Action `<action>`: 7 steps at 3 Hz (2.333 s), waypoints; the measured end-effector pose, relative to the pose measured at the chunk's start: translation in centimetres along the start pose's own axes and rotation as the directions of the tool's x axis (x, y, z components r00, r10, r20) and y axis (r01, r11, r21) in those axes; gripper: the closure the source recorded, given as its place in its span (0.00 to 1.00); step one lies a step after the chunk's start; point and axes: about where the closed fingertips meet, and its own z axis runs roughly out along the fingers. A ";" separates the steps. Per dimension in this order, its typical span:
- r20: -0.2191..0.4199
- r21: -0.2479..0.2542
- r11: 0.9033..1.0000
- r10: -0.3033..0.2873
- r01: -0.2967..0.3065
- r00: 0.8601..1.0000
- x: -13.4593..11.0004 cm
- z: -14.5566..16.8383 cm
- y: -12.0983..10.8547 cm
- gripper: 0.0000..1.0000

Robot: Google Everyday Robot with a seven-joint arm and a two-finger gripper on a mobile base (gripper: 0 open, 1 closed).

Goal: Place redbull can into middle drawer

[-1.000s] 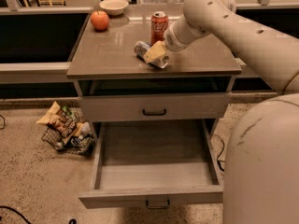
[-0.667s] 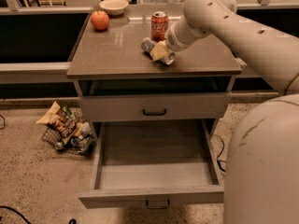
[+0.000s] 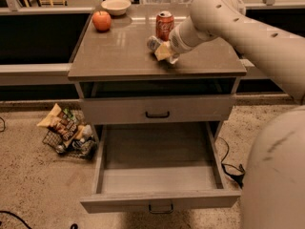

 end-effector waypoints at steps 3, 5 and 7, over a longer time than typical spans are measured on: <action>0.240 -0.103 0.985 -0.107 0.135 0.965 -2.2 -5.6 3.2 1.00; 0.236 -0.134 0.971 -0.161 0.197 0.958 -1.2 -5.5 5.1 1.00; 0.248 -0.288 0.896 -0.271 0.338 0.930 5.5 -5.9 13.1 1.00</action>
Offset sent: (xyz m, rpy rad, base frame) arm -0.0649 0.0110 0.0860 0.2526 -0.2724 0.2679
